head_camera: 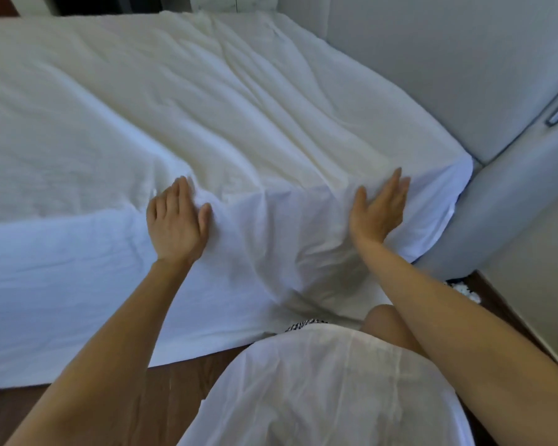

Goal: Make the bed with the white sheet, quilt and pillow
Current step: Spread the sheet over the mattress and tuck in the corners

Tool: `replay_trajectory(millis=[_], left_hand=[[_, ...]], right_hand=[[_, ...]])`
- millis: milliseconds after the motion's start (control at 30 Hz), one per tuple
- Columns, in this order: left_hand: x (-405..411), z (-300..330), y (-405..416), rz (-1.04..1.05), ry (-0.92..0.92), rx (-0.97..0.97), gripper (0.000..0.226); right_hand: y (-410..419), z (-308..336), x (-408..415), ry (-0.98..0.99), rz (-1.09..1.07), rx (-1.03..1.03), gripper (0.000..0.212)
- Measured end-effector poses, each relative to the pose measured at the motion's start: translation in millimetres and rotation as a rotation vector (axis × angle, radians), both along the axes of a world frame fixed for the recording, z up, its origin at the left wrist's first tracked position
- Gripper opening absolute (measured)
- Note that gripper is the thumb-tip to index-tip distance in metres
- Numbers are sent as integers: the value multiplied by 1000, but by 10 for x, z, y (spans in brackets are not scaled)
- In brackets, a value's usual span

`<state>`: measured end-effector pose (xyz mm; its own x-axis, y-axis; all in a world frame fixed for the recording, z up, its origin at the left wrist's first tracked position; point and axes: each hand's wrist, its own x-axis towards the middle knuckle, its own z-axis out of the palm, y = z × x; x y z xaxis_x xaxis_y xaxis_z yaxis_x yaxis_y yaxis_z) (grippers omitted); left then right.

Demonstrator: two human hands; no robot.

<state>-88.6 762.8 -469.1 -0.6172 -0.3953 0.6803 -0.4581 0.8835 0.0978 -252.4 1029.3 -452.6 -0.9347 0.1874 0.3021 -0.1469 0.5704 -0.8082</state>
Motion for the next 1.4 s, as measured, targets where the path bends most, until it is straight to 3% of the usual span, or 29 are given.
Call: replay_trajectory(millis=[67,133,233,433,533,600,700,833,1067,1200,1400], left_hand=[[75,-4,-179,-86,25,-64,43],[111,-8,-332,-143,69,-107,35],[288,-96,-471,-99,152,-104,30],[357,-57,-375,220,201,271,33],[135,101,-51,289,137,392,45],[-53,189,201,167,82,349,57],[-436,389,529,-128,-20,208,56],[-986,691,785,-240,-332,314,56],[-1776,774,1566,-493,-678,119,75],[-1984,598,1779,-457,-742,33,83],[-1878,477,1797,-361,-668,74,92]], right_hand=[[-59,41,15,200,218,296,71],[-141,78,4,154,359,423,68],[-223,68,13,31,387,552,54],[-157,99,-1,-1,372,677,53],[-132,74,9,54,392,625,57],[-120,73,4,103,400,559,63],[-38,120,-102,137,274,464,58],[215,225,-372,49,122,437,58],[762,303,-877,-186,203,540,55],[1059,271,-1106,-187,214,508,60],[1165,152,-1304,-113,155,226,68]])
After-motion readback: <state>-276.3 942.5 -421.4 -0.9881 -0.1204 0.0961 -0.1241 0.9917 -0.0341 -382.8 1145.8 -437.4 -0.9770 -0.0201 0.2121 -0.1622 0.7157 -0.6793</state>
